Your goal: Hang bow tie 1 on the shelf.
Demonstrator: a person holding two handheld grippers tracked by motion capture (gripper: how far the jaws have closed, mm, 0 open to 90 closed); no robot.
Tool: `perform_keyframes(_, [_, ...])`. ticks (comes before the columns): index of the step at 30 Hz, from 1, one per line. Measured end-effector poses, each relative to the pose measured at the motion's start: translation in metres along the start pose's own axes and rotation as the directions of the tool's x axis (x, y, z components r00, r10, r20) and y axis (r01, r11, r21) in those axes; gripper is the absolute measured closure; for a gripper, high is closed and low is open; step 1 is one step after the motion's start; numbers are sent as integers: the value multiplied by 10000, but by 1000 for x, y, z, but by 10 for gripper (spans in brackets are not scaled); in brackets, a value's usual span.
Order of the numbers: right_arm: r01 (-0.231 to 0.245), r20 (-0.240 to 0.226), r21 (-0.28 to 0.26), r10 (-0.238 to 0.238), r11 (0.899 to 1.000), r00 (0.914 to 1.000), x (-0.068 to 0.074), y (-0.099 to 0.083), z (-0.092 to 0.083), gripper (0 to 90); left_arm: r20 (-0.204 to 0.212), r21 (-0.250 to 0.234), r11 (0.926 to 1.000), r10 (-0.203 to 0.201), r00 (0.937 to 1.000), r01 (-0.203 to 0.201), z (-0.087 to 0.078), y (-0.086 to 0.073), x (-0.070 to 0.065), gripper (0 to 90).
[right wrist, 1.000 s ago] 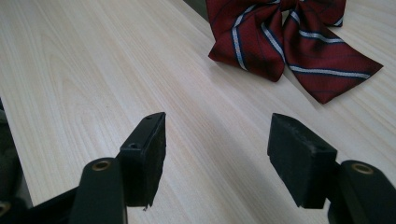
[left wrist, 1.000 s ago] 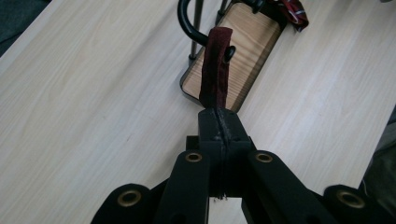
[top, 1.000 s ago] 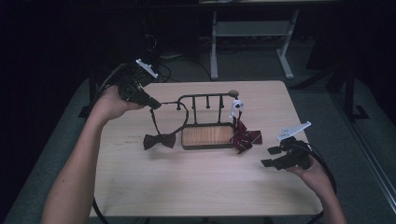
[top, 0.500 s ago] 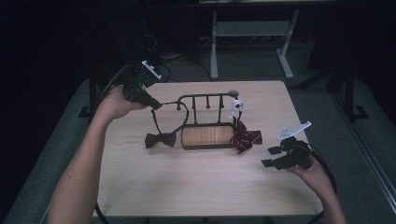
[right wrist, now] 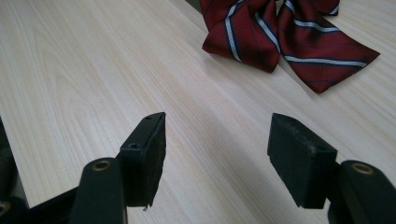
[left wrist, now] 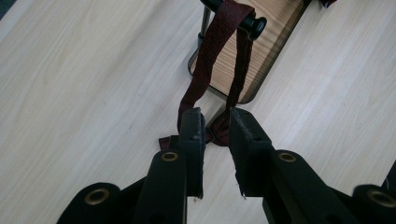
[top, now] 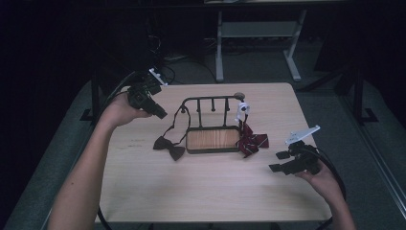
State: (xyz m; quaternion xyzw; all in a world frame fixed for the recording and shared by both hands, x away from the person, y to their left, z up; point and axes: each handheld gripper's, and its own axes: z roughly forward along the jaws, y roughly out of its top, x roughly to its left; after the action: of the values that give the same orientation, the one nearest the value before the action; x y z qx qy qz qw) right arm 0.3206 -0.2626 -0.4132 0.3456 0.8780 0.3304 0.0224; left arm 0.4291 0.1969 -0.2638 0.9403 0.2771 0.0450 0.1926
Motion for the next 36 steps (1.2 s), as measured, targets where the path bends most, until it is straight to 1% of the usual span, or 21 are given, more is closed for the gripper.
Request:
perform_keyframes(1, [34,-2,-27,-34,10000,10000,-1,0,0,372,-24,9,10000,-2,10000,2,1,-1,-1,752])
perform_keyframes(2, [18,13,-27,-18,10000,10000,-1,0,-1,371,-66,131,9998,120,9999,-119,0,-1,-2,747])
perform_keyframes(3, [10,43,-22,-10,10000,10000,-1,0,-1,367,-71,84,9999,117,9999,-116,0,-2,-3,743])
perform_keyframes(4, [-11,67,-27,12,10000,10000,-1,0,-1,367,-56,-78,9999,144,9999,-145,-1,-3,-4,742])
perform_keyframes(6, [-40,65,-55,40,10000,10000,-1,-1,-2,367,2,-177,9996,230,9997,-230,-1,-4,-6,741])
perform_keyframes(9, [-167,96,-29,167,9999,9998,-2,-2,-3,366,49,-112,9994,343,9994,-342,2,-6,-8,728])
perform_keyframes(12, [-139,128,-40,140,9999,9998,-4,-3,-3,362,72,-134,9991,401,9992,-400,5,-9,-10,716])
perform_keyframes(14, [-177,151,-26,178,9998,9997,-4,-3,-4,361,40,-45,9991,412,9991,-412,6,-10,-11,709])
perform_keyframes(15, [-172,167,-52,172,9998,9997,-5,-3,-5,360,-13,-72,9989,456,9990,-456,6,-10,-11,701])
perform_keyframes(16, [-273,183,-45,274,9996,9995,-5,-3,-5,358,-20,-155,9989,434,9991,-434,6,-12,-12,698])
perform_keyframes(18, [-267,206,-60,269,9996,9994,-6,-4,-6,358,-23,-292,9988,389,9992,-390,6,-14,-12,694])
perform_keyframes(19, [-255,221,-49,256,9997,9994,-6,-5,-6,357,-33,-268,9987,441,9990,-442,6,-15,-12,689])
perform_keyframes(20, [-294,229,-50,295,9996,9993,-6,-5,-6,356,10,-305,9988,386,9993,-386,7,-16,-13,686])
perform_keyframes(23, [-358,255,-51,359,9993,9990,-7,-6,-6,356,46,-393,9981,481,9988,-479,8,-20,-15,675])
perform_keyframes(25, [-400,267,-19,401,9992,9988,-7,-6,-6,356,47,-360,9978,551,9985,-549,8,-21,-17,664])
perform_keyframes(26, [-385,280,-15,385,9993,9989,-7,-6,-6,356,90,-503,9973,544,9985,-539,9,-22,-18,664])
perform_keyframes(28, [-385,312,5,385,9993,9988,-7,-6,-6,356,105,-589,9967,572,9983,-565,9,-24,-19,661])
perform_keyframes(33, [-411,346,-8,411,9992,9986,-8,-6,-7,355,100,-652,9956,674,9977,-666,11,-29,-24,624])
perform_keyframes(36, [-405,358,1,405,9992,9985,-8,-6,-7,355,139,-792,9943,724,9973,-711,12,-33,-27,615])
